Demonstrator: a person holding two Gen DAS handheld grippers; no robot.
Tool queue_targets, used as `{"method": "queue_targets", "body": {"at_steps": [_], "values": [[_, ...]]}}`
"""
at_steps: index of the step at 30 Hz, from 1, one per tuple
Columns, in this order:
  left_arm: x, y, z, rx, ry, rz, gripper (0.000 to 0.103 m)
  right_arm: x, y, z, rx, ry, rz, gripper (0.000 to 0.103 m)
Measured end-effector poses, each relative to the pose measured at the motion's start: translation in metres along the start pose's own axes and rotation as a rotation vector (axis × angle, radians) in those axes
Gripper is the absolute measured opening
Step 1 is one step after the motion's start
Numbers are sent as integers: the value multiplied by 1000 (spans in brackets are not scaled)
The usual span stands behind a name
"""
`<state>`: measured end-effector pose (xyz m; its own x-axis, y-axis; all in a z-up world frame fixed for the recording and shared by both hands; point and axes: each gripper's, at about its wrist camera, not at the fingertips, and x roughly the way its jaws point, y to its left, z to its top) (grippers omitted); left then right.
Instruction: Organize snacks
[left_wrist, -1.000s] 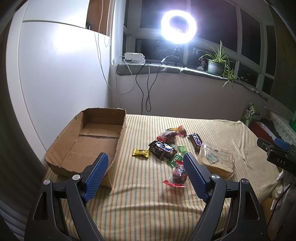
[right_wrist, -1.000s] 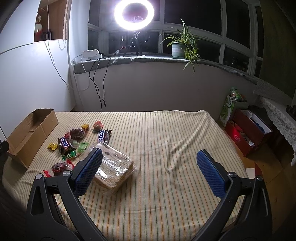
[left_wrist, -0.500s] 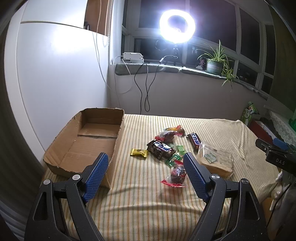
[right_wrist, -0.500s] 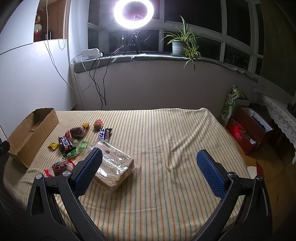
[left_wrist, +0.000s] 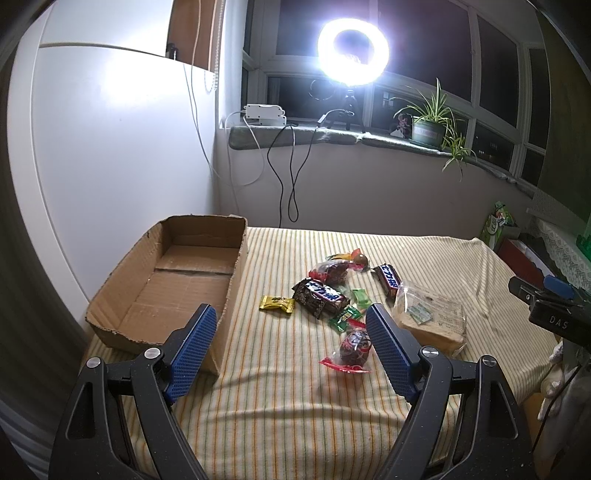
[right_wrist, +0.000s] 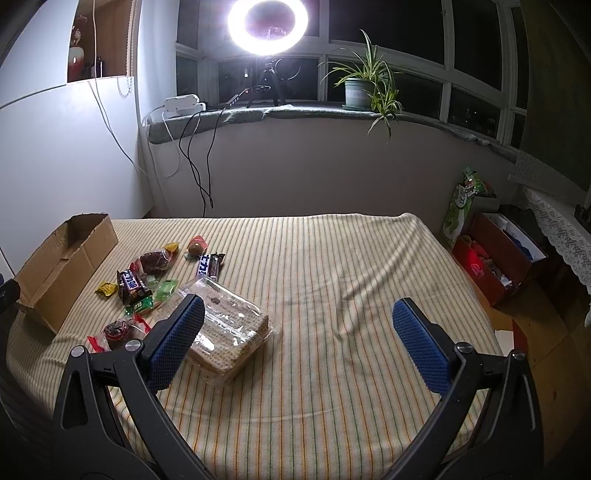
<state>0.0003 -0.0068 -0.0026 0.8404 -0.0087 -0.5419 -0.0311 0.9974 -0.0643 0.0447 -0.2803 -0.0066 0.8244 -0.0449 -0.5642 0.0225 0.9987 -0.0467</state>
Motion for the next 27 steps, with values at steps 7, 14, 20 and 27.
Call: {"method": "queue_targets", "body": {"at_steps": [7,14,20,27], "values": [[0,-1,0,0,2,-1,83,0,0,0,0,1,1,103],[5,-6,-1,8,12,-3,83,4,0,-2,1,9,5,103],[11,-8,-1,13,26,-12,83,13,0,-2,0,27,11,103],[21,-18,-4,35,57,-40,83,30,-7,-5,9,71,50,103]]}}
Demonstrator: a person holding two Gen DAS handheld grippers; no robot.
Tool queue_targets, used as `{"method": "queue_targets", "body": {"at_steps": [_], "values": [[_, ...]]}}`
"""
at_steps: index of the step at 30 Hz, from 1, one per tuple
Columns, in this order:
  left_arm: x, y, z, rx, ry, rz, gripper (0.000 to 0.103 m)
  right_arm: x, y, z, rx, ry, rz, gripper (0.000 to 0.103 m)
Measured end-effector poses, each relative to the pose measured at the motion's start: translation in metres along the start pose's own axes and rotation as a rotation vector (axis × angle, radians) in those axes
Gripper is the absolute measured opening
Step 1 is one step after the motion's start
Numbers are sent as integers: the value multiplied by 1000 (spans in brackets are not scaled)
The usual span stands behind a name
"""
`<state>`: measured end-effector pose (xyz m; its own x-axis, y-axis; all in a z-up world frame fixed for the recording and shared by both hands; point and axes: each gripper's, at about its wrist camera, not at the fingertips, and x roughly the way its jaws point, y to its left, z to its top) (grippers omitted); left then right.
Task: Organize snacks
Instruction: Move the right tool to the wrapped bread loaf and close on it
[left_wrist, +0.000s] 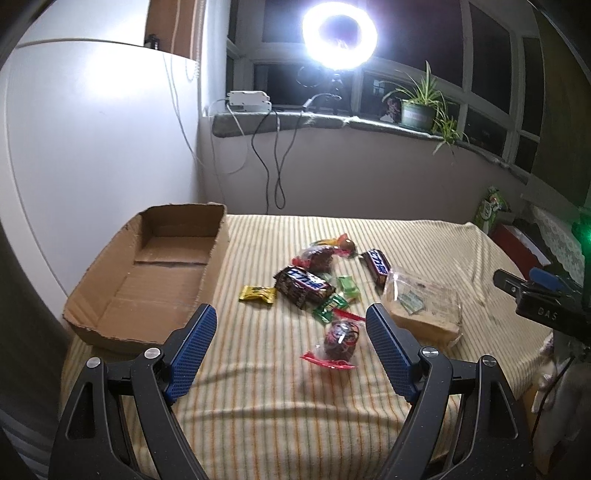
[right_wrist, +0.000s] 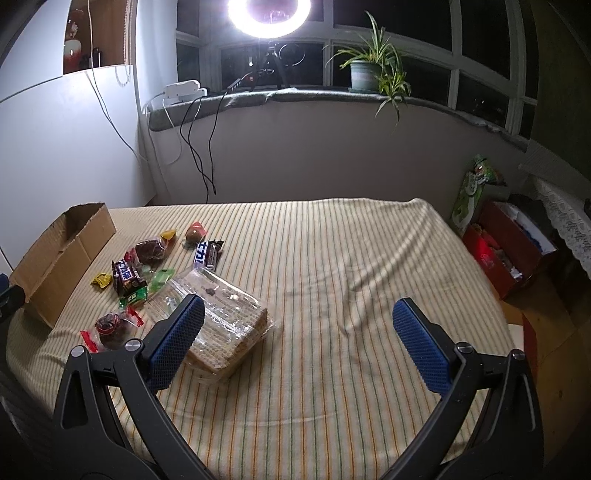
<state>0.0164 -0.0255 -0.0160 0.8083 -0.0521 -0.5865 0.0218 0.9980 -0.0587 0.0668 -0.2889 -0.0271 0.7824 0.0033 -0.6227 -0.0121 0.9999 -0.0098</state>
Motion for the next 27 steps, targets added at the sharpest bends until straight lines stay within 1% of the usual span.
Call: {"method": "queue_targets", "body": {"at_steps": [8,12,14,17,19,22,24,27], "values": [[16,-14,-3,12,48,-58,83,21,-4,0,-7,49,74,103],[23,-22,-5,17,73,-95,83,34,-5,2,-8,79,149,103],[27,-27,-6,20,83,-113,83,40,-4,3,-12,93,179,99],[32,-34,-7,16,107,-159,83,51,1,4,-35,128,236,93],[36,-41,-9,18,124,-191,83,62,3,6,-45,167,304,91],[42,-52,-12,19,158,-250,82,74,5,10,-59,208,361,85],[48,-58,-14,8,188,-291,81,83,8,15,-81,231,403,84],[57,-69,-16,1,218,-333,78,92,12,19,-122,254,430,83]]}}
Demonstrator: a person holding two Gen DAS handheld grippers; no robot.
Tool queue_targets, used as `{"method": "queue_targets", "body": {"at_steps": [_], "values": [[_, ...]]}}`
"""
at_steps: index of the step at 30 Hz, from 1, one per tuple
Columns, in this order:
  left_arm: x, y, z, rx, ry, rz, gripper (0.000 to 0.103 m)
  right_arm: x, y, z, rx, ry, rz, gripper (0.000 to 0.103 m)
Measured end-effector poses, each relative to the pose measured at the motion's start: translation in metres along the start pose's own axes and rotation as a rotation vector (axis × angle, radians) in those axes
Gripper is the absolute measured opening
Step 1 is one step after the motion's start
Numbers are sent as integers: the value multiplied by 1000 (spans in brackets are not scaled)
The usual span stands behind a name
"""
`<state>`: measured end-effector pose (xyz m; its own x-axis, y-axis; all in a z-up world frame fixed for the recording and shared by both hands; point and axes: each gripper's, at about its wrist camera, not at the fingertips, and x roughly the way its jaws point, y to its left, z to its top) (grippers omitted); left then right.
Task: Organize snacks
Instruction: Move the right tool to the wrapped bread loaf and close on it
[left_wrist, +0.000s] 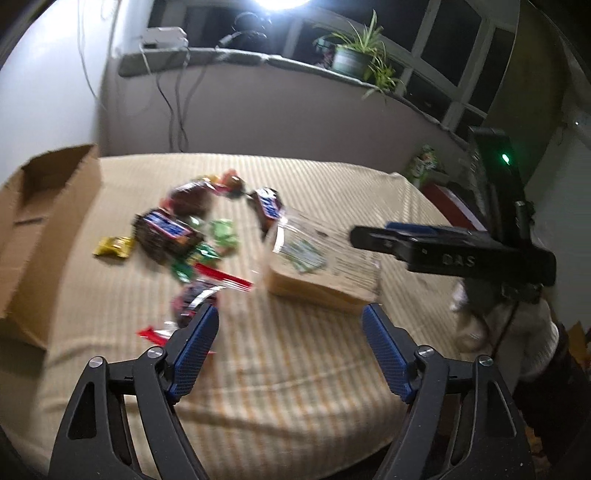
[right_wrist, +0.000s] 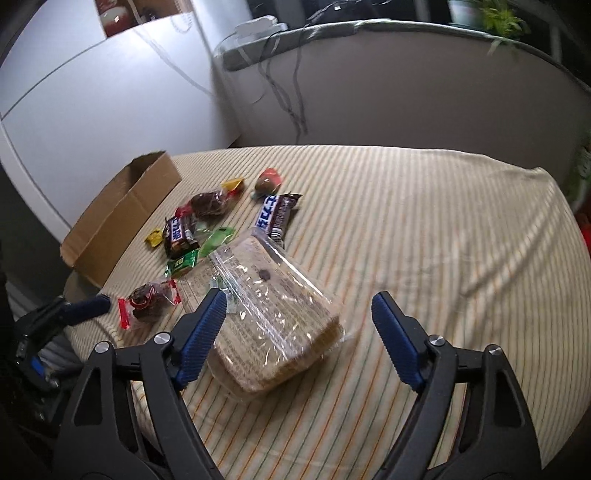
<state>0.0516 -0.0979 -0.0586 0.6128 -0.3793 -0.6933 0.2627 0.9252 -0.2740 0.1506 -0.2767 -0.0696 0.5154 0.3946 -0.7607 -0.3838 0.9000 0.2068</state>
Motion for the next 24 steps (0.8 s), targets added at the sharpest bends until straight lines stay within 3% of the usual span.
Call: {"method": "queue_targets", "body": {"at_steps": [4,10,16,24], "values": [[13,-8,0,-1,27,-39,76,16,-6,9,-17,63,45,73],[29,-15,0,-13,63,-76,73,31,-14,17,-30,134,113,73],[47,-10,2,-73,107,-123,67,45,-12,22,-44,200,184,64],[61,-14,7,-66,117,-122,67,48,-11,21,-36,249,236,62]]}}
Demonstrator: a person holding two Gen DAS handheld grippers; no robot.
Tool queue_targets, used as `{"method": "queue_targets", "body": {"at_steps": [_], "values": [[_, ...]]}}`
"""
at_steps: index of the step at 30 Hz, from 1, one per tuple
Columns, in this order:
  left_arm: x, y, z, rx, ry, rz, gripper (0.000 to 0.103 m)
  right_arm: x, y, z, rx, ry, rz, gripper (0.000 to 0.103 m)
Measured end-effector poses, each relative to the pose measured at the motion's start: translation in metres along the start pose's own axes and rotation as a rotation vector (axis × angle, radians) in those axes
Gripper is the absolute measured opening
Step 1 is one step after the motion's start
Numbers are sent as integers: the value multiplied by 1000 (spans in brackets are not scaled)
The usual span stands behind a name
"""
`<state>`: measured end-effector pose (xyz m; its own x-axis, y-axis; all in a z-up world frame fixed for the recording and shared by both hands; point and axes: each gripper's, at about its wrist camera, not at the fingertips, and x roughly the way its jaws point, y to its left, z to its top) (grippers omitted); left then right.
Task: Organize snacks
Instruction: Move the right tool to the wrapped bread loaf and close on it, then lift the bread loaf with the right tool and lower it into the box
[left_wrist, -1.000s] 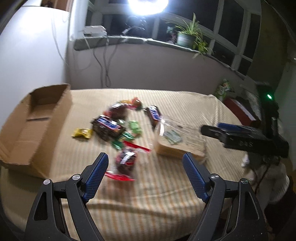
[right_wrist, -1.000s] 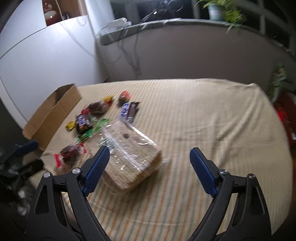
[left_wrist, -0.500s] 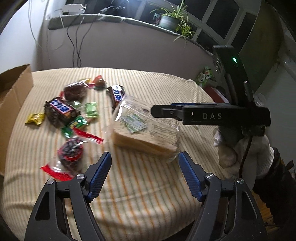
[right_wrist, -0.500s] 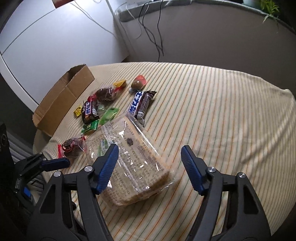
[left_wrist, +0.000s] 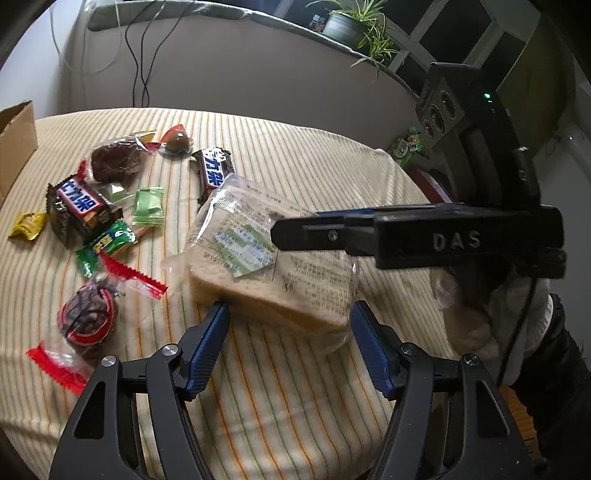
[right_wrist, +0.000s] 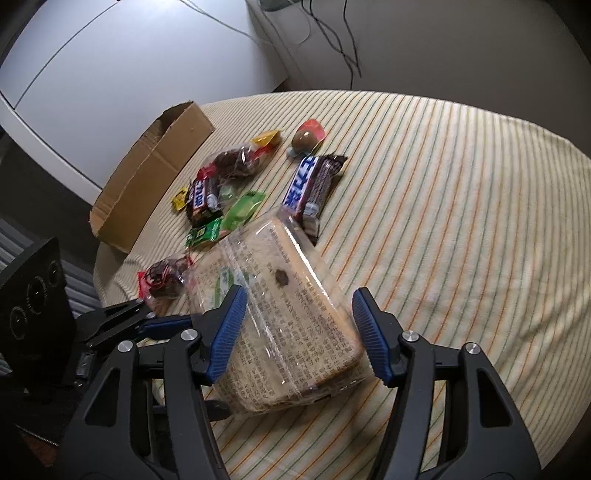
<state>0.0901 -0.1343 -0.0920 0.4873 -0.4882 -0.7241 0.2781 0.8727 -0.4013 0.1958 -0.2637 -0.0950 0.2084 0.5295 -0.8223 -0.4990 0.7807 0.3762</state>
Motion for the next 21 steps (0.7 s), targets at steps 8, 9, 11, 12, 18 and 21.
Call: {"method": "queue_targets", "body": {"at_steps": [8,9,11,12,18,21], "values": [[2,-1,5,13,-20,24,67,-4,5,-9,12,30,46,51],[1,-2,5,17,-24,30,67,-4,7,-11,11,34,51,50],[-2,-3,4,25,-32,36,67,-3,12,-13,2,36,45,49],[-3,-3,4,31,-37,40,66,-3,14,-13,1,35,42,49],[-23,-1,3,59,-86,71,66,-9,35,-13,-21,9,32,47],[-34,3,5,64,-114,83,66,-15,48,-9,-38,-11,32,47]]}}
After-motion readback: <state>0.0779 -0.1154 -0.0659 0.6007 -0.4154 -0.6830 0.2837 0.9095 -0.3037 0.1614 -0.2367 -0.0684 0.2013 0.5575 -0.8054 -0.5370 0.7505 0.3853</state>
